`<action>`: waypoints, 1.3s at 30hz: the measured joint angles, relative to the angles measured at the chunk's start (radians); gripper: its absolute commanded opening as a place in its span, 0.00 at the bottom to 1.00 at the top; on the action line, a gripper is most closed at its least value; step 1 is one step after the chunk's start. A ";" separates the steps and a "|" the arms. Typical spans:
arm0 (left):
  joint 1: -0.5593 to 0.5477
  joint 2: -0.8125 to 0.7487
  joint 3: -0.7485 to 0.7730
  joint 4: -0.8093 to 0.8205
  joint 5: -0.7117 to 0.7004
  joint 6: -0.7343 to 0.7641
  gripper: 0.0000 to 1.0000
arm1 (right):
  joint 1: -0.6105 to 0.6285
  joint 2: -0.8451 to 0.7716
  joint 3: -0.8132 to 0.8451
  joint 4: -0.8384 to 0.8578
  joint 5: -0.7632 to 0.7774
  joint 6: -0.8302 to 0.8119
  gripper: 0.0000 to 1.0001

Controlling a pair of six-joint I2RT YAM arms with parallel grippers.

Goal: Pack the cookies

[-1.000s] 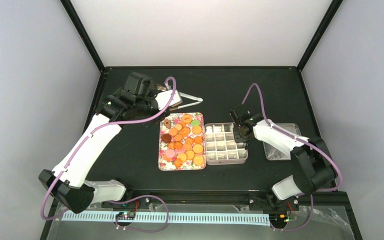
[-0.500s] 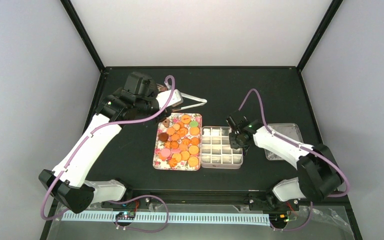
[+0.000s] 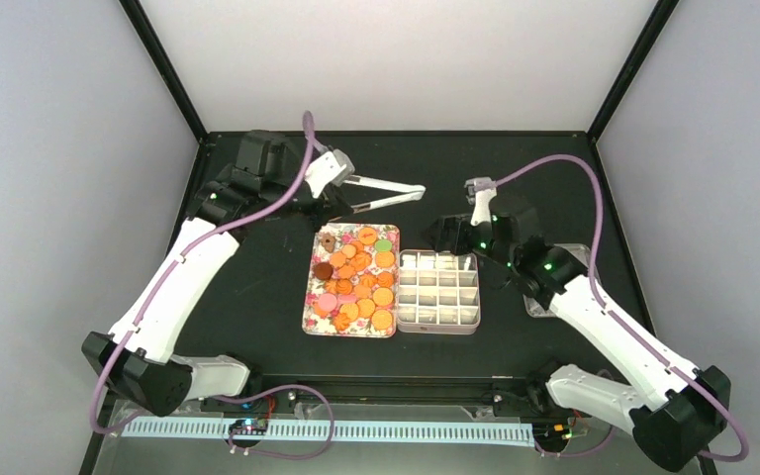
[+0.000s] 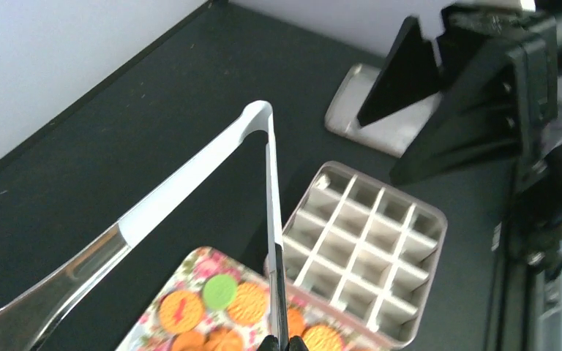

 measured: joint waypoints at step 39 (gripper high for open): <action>0.105 -0.044 -0.220 0.968 0.577 -1.174 0.02 | -0.136 0.242 -0.019 1.345 -0.619 0.429 0.86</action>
